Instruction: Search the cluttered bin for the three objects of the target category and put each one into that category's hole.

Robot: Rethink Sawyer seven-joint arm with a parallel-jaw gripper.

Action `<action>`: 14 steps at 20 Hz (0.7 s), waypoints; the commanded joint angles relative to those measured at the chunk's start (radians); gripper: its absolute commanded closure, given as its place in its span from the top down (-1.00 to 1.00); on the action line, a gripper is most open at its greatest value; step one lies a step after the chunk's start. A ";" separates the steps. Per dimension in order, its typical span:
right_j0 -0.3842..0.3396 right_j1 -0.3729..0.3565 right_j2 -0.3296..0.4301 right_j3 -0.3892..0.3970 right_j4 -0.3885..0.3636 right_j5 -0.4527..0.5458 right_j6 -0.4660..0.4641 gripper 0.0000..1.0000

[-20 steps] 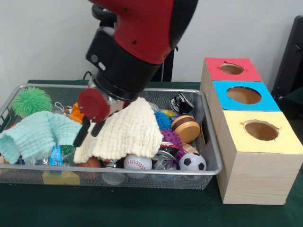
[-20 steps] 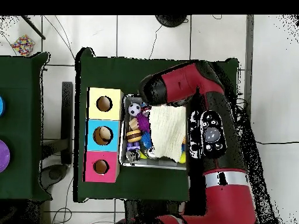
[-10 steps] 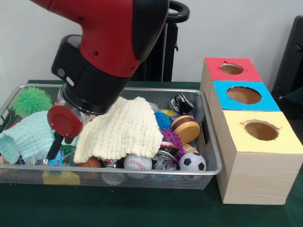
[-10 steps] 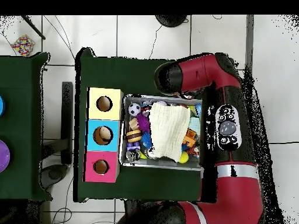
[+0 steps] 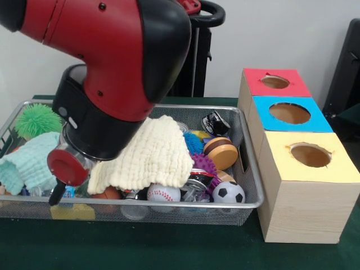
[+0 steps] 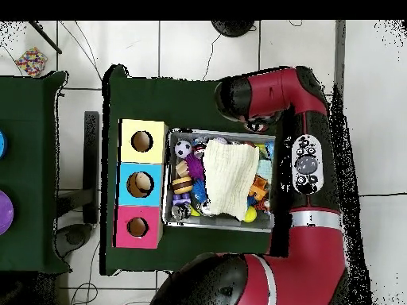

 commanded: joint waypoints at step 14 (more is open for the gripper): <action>-0.018 -0.014 0.061 0.029 0.057 0.079 -0.356 1.00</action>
